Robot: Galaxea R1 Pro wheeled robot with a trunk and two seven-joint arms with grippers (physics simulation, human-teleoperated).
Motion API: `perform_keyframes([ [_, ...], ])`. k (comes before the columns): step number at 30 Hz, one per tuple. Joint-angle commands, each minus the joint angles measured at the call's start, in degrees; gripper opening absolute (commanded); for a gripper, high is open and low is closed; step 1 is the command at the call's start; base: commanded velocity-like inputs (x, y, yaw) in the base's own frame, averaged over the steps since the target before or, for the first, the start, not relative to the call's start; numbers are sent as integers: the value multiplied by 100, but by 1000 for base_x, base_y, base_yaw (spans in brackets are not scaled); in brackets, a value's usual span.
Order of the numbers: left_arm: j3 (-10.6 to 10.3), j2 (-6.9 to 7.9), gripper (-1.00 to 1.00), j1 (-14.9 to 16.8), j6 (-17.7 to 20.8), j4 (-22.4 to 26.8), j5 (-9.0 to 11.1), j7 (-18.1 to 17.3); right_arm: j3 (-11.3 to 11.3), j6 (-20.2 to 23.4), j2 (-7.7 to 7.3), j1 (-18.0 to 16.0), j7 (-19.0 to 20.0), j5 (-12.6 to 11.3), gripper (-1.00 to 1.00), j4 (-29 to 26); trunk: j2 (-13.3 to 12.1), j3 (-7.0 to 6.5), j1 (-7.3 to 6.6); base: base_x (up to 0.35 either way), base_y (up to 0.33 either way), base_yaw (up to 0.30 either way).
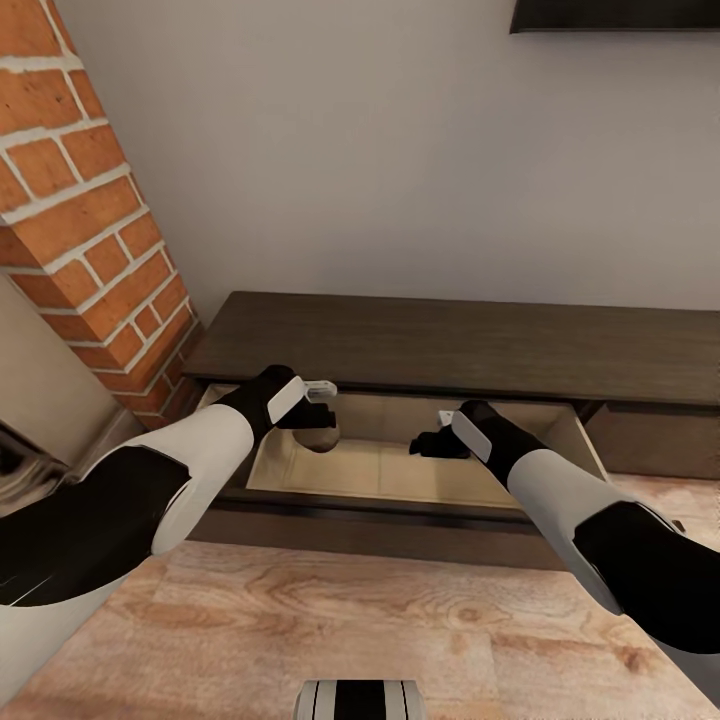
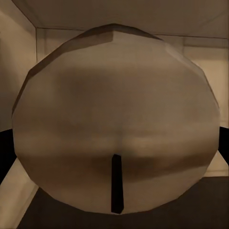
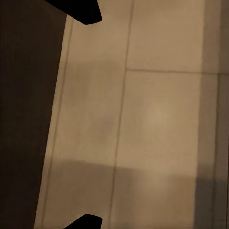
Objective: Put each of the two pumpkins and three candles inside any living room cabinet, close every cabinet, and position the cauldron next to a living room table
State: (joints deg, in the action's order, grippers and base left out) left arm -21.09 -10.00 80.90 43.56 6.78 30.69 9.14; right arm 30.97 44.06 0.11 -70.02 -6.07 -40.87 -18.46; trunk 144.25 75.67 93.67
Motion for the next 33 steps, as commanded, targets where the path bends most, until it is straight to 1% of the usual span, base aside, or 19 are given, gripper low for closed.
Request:
perform_keyframes([
  [1, -27, 0, -100, 2, 21, 8, 59, 44, 31, 17, -3, -3, -52, -62, 100, -9, 2, 5, -1, 0, 0, -10],
  [7, -27, 0, -100, 0, 21, 8, 57, 44, 32, 23, -3, -2, -52, -62, 100, -9, 2, 17, -1, 0, 0, -3],
  [16, -27, 0, -100, 1, 21, 8, 59, 44, 30, 23, -3, -3, -52, -62, 100, -9, 2, 92, -1, 0, 0, 0],
  [28, -27, 0, -100, -3, 29, 8, 59, 44, 32, 23, 53, -3, -52, -58, 100, 0, 18, 468, 30, 0, 0, 0],
  [33, -27, 0, -100, -2, 30, 8, 59, 44, 32, 23, 58, -3, -52, -54, 100, 0, 18, 514, 30, 0, 0, 0],
])
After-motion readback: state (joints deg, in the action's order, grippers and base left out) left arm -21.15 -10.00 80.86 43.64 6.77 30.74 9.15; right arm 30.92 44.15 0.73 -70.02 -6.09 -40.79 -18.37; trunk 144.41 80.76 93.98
